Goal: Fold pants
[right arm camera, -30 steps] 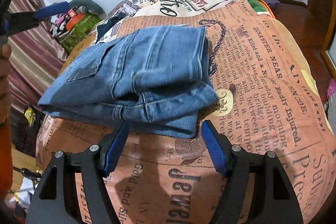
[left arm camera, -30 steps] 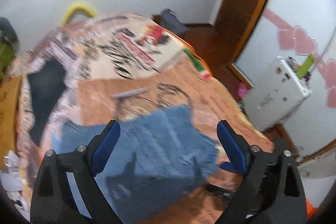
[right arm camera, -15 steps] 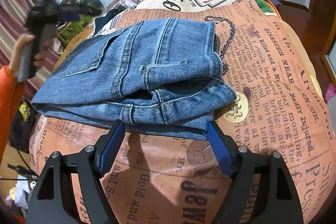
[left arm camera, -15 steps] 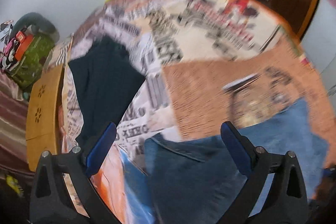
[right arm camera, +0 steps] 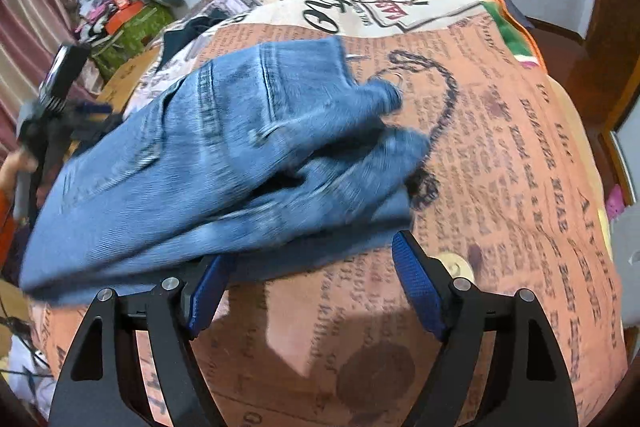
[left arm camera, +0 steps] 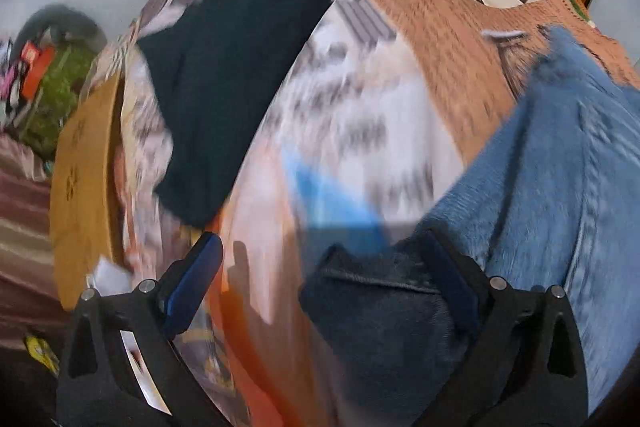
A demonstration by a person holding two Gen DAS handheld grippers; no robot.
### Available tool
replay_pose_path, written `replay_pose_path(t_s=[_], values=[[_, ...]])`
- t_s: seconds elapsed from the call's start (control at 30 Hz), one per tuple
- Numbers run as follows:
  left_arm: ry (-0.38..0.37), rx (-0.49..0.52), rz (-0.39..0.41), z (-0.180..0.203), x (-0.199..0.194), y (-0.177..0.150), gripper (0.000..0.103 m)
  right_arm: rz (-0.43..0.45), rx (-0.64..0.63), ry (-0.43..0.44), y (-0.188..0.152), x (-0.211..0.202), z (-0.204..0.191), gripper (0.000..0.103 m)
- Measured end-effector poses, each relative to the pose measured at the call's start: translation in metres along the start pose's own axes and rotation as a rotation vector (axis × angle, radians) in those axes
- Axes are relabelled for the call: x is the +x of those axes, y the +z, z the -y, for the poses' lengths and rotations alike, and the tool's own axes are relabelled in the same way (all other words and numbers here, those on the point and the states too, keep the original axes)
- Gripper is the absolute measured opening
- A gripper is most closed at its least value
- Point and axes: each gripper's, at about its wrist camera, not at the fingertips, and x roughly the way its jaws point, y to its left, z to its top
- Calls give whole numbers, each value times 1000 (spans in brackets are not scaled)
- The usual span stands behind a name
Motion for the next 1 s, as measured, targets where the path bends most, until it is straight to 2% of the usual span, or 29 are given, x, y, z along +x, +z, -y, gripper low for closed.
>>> replay_pose_path(t_s=[0.23, 0.33, 0.43, 0.53, 0.7, 0.83, 1.0], values=[[-55, -111, 25, 0, -55, -81, 101, 44, -23, 60, -6, -22, -9, 77], [-73, -134, 47, 13, -74, -102, 101, 64, -44, 67, -9, -34, -14, 77], [-122, -156, 55, 26, -85, -116, 101, 78, -56, 81, -10, -44, -16, 77], [-78, -176, 108, 36, -96, -120, 100, 82, -64, 92, -11, -49, -17, 77], [-49, -214, 192, 29, -113, -97, 100, 84, -77, 92, -4, -47, -18, 77], [-63, -247, 280, 14, -129, -55, 100, 109, -97, 89, 15, -42, -19, 77], [-63, -213, 314, 9, -120, 4, 100, 130, -124, 100, 53, -20, -22, 77]])
